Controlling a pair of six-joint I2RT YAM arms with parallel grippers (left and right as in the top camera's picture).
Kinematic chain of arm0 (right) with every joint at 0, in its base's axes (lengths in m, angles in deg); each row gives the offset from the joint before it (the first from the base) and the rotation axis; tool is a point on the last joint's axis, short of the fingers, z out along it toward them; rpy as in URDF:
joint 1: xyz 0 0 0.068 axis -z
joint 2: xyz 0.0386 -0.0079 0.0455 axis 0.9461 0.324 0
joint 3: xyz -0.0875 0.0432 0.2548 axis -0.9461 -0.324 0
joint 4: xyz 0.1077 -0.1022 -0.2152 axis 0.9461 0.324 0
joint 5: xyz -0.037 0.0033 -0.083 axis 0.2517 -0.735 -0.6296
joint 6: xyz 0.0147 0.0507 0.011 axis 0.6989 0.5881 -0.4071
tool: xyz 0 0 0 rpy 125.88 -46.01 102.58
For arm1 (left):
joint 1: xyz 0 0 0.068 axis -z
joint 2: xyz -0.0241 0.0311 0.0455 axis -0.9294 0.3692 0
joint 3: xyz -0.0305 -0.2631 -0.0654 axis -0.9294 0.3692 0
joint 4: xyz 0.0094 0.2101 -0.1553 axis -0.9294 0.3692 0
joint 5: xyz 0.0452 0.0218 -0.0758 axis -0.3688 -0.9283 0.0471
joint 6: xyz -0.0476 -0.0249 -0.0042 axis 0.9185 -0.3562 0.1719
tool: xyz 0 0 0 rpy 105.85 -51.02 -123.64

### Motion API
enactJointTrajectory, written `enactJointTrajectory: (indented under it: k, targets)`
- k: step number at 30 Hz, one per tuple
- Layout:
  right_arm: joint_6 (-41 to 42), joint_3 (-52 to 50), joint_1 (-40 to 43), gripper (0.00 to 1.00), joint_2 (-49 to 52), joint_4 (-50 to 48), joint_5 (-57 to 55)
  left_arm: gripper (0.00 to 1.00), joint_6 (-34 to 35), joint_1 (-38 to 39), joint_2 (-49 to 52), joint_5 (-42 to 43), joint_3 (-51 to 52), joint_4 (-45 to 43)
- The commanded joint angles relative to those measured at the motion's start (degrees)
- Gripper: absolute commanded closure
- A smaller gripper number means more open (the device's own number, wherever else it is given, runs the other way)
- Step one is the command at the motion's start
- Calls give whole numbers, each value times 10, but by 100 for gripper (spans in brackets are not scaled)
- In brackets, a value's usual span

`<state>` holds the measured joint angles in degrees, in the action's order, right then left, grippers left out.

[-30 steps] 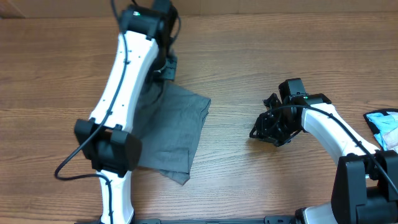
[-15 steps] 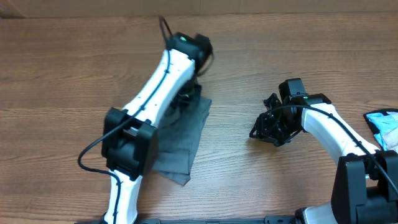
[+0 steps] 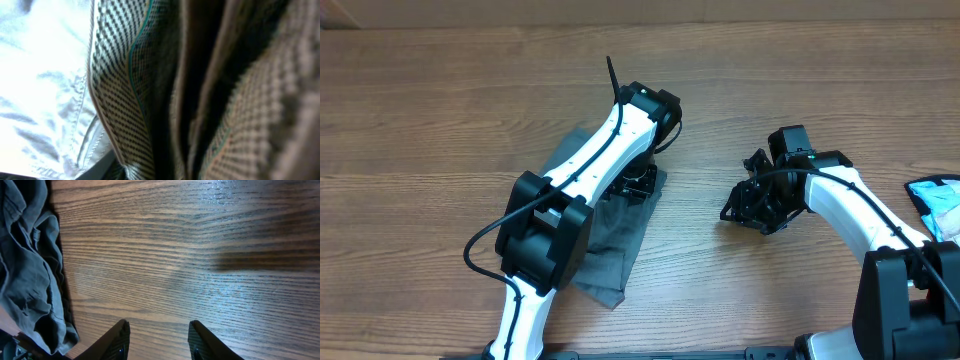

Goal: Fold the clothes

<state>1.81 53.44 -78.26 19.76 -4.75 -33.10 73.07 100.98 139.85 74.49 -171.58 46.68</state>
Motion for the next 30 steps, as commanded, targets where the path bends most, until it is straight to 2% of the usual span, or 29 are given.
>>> enactJointTrajectory:
  k: [1, 5, 8, 10, 15, 18, 19, 22, 23, 28, 30]
  targets:
    - [-6, 0, 0, 58, 2, -3, 5, 58, 5, 1, 3, 2, -9, 14]
    - [-7, 0, 0, 57, 2, -3, 3, 58, 5, -5, 3, 5, -60, 60]
    - [-7, 0, 0, 47, 2, -7, 3, 56, -17, -9, 3, 14, -123, 93]
    - [-6, 0, 0, 44, 2, -7, 3, 49, -45, -9, -6, 40, -156, 92]
    - [-7, 0, 0, 40, 2, -6, 3, 30, -50, -14, -26, 39, -219, 92]
    - [-19, 9, 0, 41, 0, 1, 9, 25, -57, -29, -34, 35, -228, 92]
    - [-33, 15, 0, 40, -2, 7, 16, 27, -61, -37, -35, 35, -228, 92]
    - [-78, 45, 0, 34, -12, 32, 69, 43, -77, -75, -38, 43, -228, 92]
    - [-93, 53, 0, 33, -16, 39, 95, 46, -85, -90, -42, 57, -228, 92]
    - [-107, 73, -17, 30, -29, 56, 179, 40, -98, -170, -105, 88, -228, 92]
    - [-99, 70, -38, 30, -27, 58, 183, 32, -111, -204, -143, 107, -228, 92]
